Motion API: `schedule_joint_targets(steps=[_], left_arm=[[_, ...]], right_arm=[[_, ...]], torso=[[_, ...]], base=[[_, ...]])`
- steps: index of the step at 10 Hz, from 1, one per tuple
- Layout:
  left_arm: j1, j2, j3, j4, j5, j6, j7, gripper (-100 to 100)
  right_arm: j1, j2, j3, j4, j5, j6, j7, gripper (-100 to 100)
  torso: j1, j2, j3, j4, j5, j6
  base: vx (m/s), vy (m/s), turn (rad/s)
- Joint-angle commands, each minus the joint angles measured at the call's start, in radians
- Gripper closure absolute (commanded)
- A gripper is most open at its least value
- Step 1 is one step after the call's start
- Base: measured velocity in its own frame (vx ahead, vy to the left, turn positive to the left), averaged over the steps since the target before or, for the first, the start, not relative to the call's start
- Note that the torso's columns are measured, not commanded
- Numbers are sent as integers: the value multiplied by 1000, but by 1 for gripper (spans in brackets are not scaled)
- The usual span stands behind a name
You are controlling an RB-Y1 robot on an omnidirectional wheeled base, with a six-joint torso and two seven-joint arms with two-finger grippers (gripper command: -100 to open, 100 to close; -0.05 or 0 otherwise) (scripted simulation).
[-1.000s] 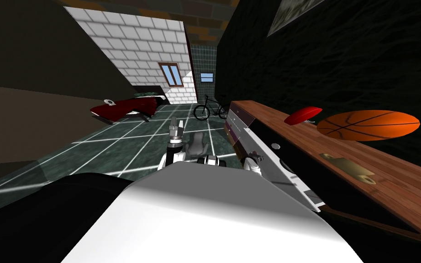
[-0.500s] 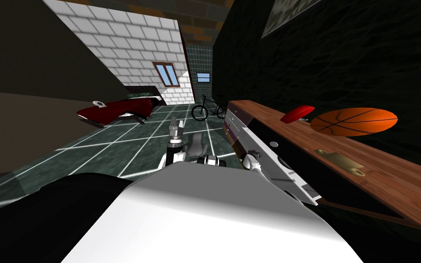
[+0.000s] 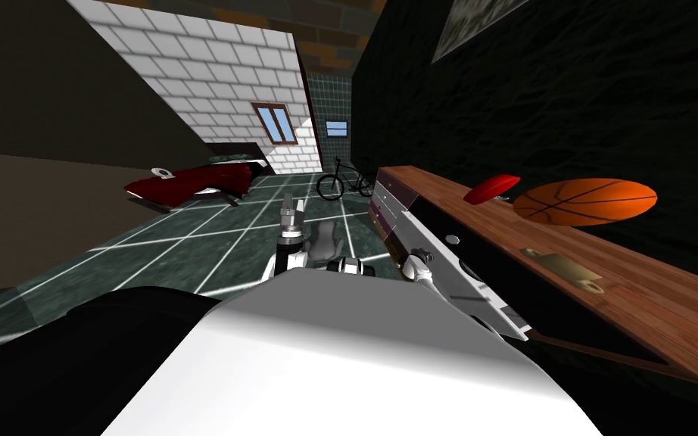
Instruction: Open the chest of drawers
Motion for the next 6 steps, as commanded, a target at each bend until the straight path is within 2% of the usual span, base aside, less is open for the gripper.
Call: schedule_joint_targets(steps=[1,4,5,6], left_arm=[[0,0,0,0,0,0,0,0],[0,0,0,0,0,0,0,0],[0,0,0,0,0,0,0,0],[0,0,0,0,0,0,0,0]], right_arm=[[-6,2,-1,-10,-7,4,17,100],[-14,6,-3,-24,-18,11,43,100],[-13,5,-3,-22,-17,10,38,100],[0,11,9,-22,11,22,29,-100]], torso=[[2,0,1,-1,-4,-3],[2,0,0,0,1,0],[0,-1,0,0,0,0],[-8,-3,-2,-1,-1,1]], base=[[-90,136,-36],[-98,201,21],[-39,99,-3],[2,-40,43]])
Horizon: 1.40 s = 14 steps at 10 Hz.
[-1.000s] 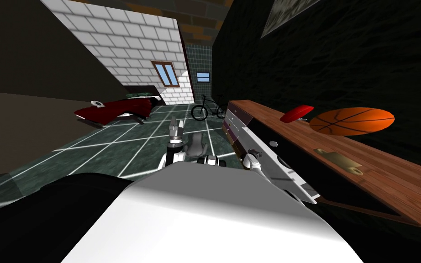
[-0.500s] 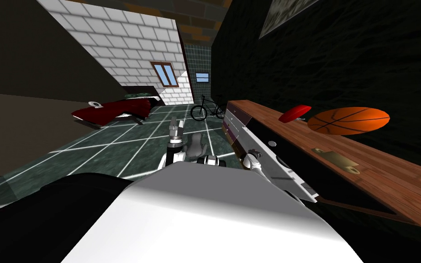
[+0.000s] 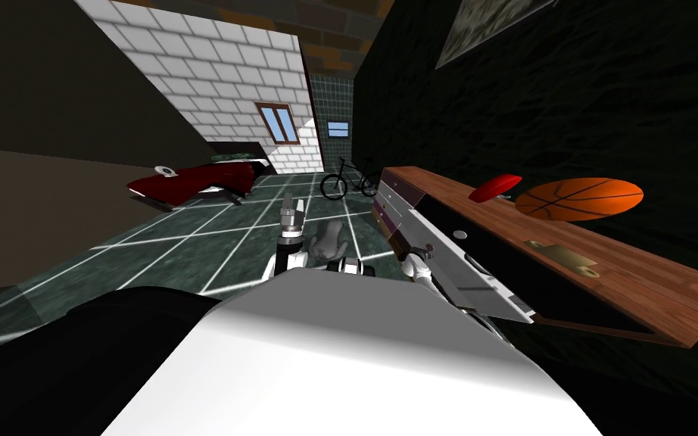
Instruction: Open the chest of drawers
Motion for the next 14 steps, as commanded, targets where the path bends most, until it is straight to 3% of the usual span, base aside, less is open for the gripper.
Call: schedule_joint_targets(steps=[1,5,10,13,14], left_arm=[[0,0,0,0,0,0,0,0],[0,0,0,0,0,0,0,0],[0,0,0,0,0,0,0,0],[0,0,0,0,0,0,0,0],[0,0,0,0,0,0,0,0]], right_arm=[[21,8,21,1,46,19,-19,-100],[57,23,54,7,116,46,-51,-100],[103,43,98,16,207,80,-94,-100],[100,46,99,29,210,81,-108,-100],[101,47,100,30,212,82,-112,100]], torso=[[-5,-1,-1,0,-2,0],[8,3,2,1,2,0],[5,2,1,1,1,0],[7,2,1,1,2,0],[8,2,1,0,2,0]], base=[[22,-122,54],[43,-145,41],[40,-124,46],[32,-68,20],[4,-8,-3]])
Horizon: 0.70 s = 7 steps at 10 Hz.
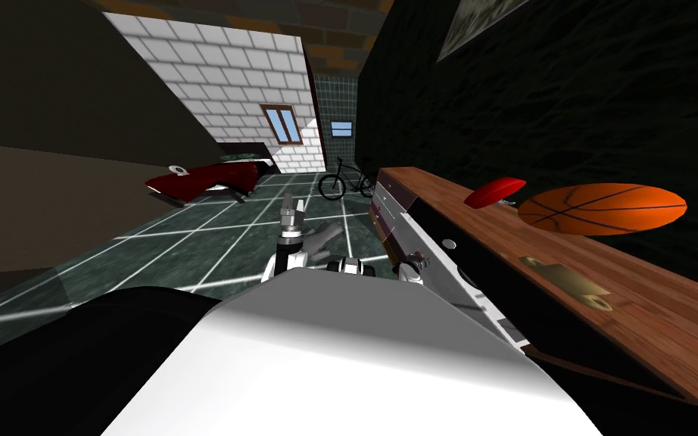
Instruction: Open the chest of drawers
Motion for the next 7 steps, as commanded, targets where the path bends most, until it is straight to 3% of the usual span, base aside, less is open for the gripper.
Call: schedule_joint_targets(steps=[1,7], left_arm=[[0,0,0,0,0,0,0,0],[0,0,0,0,0,0,0,0]], right_arm=[[-2,3,-1,-8,-3,1,12,100],[-6,21,2,-26,-8,9,40,100]], torso=[[1,1,1,0,0,0],[-6,0,-1,1,1,1]], base=[[-36,84,-41],[-54,158,-11]])
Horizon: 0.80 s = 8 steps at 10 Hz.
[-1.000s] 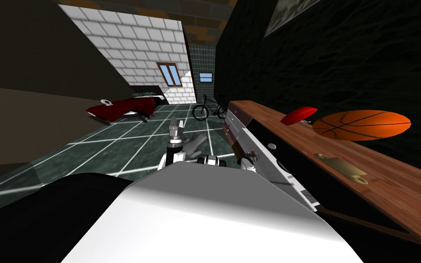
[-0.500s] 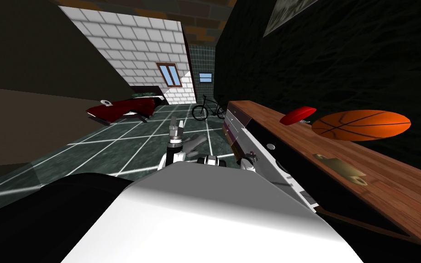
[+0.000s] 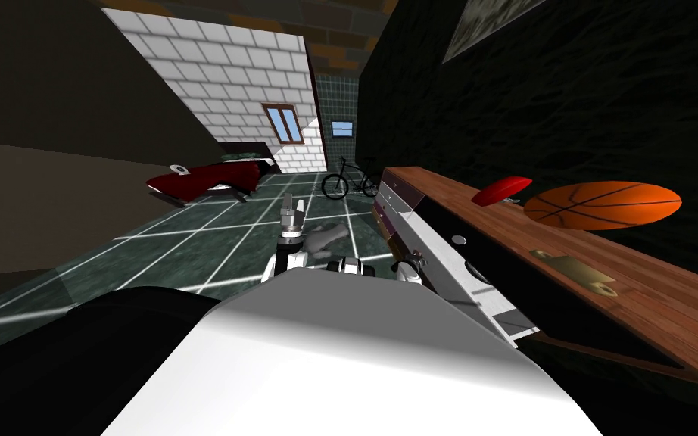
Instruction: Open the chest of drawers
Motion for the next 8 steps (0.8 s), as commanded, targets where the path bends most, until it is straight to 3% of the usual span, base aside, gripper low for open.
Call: schedule_joint_targets(steps=[1,7,8], left_arm=[[0,0,0,0,0,0,0,0],[0,0,0,0,0,0,0,0],[0,0,0,0,0,0,0,0]], right_arm=[[2,10,3,-12,3,9,13,100],[7,35,12,-34,12,31,34,100],[-19,13,-10,-42,-30,5,79,-100]], torso=[[4,0,0,-1,-2,-1],[8,1,1,-2,-3,-2],[6,1,1,-2,-2,-1]], base=[[-41,159,-23],[-52,167,-9],[-73,135,-71]])
